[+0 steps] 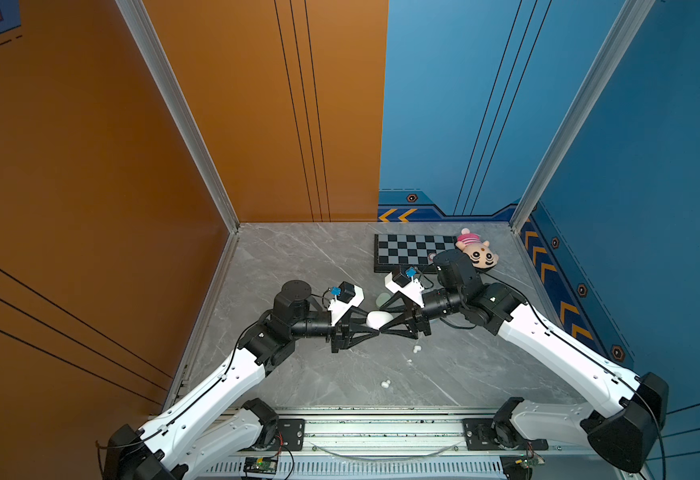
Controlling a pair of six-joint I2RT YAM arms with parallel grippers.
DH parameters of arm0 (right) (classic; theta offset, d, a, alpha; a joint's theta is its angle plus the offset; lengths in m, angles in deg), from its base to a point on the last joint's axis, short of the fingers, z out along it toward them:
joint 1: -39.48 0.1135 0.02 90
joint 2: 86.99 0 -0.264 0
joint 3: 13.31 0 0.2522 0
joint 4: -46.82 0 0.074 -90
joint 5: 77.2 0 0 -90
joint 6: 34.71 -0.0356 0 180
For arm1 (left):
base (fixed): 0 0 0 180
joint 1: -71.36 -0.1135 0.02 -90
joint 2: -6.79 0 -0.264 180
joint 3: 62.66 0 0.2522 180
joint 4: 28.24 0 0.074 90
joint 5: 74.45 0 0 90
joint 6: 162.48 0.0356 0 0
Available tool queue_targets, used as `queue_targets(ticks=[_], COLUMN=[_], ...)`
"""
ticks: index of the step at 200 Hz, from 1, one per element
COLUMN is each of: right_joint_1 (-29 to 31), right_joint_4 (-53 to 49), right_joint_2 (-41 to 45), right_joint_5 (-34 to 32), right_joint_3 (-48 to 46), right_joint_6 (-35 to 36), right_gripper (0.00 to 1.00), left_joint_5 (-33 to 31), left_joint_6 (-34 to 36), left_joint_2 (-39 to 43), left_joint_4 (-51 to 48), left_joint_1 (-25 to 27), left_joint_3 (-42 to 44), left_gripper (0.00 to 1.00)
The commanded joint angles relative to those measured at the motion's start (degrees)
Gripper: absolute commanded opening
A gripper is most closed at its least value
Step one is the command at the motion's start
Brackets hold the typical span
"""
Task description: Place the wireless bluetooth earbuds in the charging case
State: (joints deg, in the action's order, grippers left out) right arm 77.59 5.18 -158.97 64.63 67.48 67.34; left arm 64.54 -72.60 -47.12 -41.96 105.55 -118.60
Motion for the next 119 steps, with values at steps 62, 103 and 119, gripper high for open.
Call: queue_targets(ticks=[62,103,119], right_joint_1=[-2.0,-2.4,-2.4], right_joint_4=[6.7,7.9,8.1], right_joint_2=[0.8,0.8,0.8], right_joint_5=[0.2,0.1,-0.7], right_joint_3=[-1.1,-1.4,-1.4], right_joint_6=[-6.7,-8.0,-8.1], right_gripper=[0.63,0.63,0.63], left_joint_5=[0.4,0.2,0.2], left_joint_6=[0.0,0.1,0.1], left_joint_2=[0.3,0.4,0.4], left_joint_4=[0.9,0.9,0.9], left_joint_1=[0.4,0.5,0.5], left_joint_3=[0.2,0.2,0.1], left_gripper=[0.13,0.13,0.13])
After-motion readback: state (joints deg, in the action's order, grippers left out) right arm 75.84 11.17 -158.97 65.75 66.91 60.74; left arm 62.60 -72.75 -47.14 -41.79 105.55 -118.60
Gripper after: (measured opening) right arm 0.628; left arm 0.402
